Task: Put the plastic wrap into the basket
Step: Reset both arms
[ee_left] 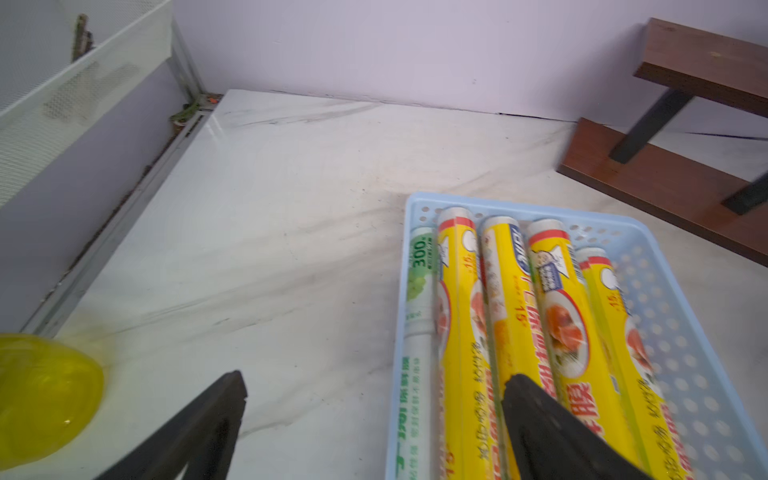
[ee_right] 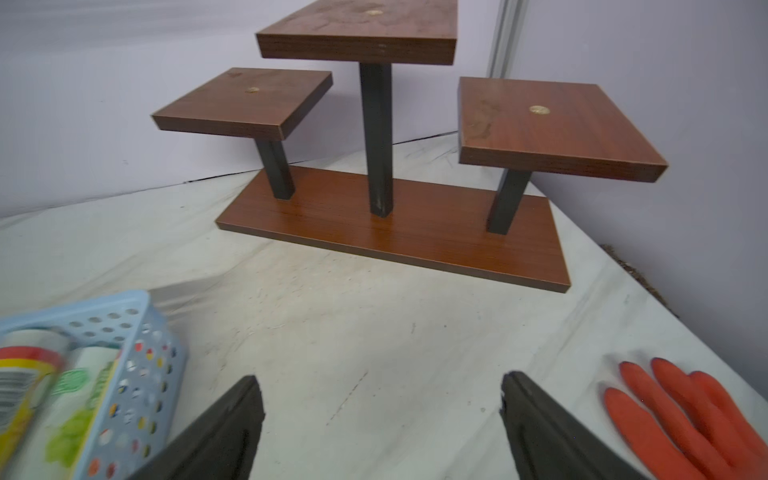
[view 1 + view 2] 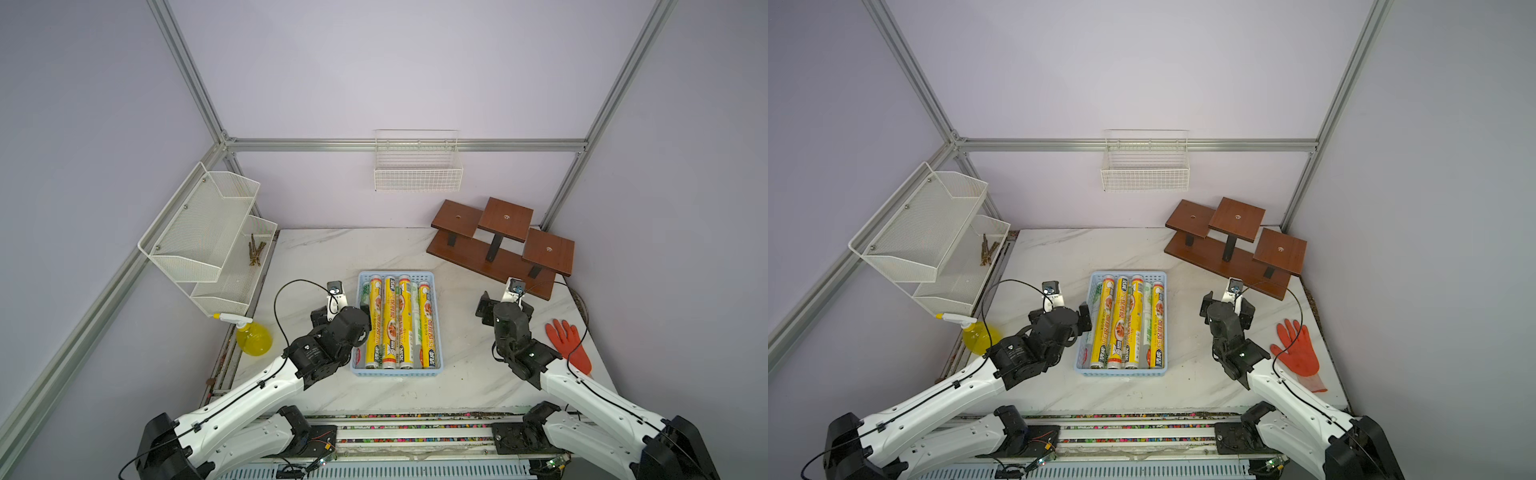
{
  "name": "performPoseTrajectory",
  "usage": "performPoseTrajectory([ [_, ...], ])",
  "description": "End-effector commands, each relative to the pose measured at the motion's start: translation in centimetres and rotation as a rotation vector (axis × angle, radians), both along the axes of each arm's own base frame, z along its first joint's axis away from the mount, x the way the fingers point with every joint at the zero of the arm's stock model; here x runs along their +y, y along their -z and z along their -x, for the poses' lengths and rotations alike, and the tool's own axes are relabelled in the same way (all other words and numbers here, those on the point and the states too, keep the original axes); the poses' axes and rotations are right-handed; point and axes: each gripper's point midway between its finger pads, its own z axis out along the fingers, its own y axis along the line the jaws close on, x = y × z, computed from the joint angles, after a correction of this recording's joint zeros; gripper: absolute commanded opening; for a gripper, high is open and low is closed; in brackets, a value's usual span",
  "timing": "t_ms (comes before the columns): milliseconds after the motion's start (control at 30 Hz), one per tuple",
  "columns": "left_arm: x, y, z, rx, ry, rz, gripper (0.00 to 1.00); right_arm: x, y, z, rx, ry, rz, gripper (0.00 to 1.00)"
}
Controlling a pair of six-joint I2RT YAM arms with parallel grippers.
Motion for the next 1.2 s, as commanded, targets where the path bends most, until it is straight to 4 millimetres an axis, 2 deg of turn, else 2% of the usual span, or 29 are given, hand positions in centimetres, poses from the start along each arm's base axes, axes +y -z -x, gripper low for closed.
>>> performPoseTrajectory([
  [0, 3.2, -1.1, -1.0, -0.069, -0.094, -0.099, 1.0, -1.2, -1.2, -1.0, -0.104, 0.024, 0.099, 0.93],
  [200, 7.5, -0.2, -2.9, -0.058, -0.21, -0.228, 1.0, -0.3, 1.1, -2.9, -0.097, -0.077, 0.174, 0.94],
  [333, 9.8, 2.2, -4.1, -0.018, -0.268, -0.287, 1.0, -0.1, 2.1, -3.6, -0.17, -0.114, 0.142, 0.94],
  [400, 10.8, 3.8, -4.7, -0.014, -0.286, -0.28, 1.0, 0.5, 1.7, -4.0, -0.214, -0.154, 0.152, 0.95],
  [533, 11.4, 5.5, -5.8, -0.049, -0.251, -0.327, 1.0, 0.2, 1.6, -4.5, -0.225, -0.159, 0.207, 0.96],
  [667, 11.5, 6.8, -6.7, -0.133, -0.191, -0.305, 1.0, -0.9, 1.4, -3.3, -0.32, -0.14, 0.19, 0.96],
  [900, 11.6, 6.6, -8.4, -0.198, -0.12, -0.293, 1.0, -1.7, 2.3, -3.1, -0.326, -0.151, 0.142, 0.98],
  [967, 11.3, 6.4, -8.7, -0.22, -0.093, -0.29, 1.0, -1.5, 3.1, -3.3, -0.31, -0.194, 0.126, 0.98],
  [1067, 11.7, 6.2, -9.0, -0.262, -0.083, -0.261, 1.0, -1.4, 3.2, -3.4, -0.32, -0.204, 0.129, 0.99],
  [1133, 12.1, 8.1, -9.3, -0.248, -0.078, -0.251, 1.0, -1.4, 3.4, -3.7, -0.302, -0.206, 0.125, 0.99],
  [1167, 12.3, 8.3, -9.2, -0.27, -0.079, -0.246, 1.0, -1.5, 3.4, -4.0, -0.297, -0.203, 0.12, 0.99],
])
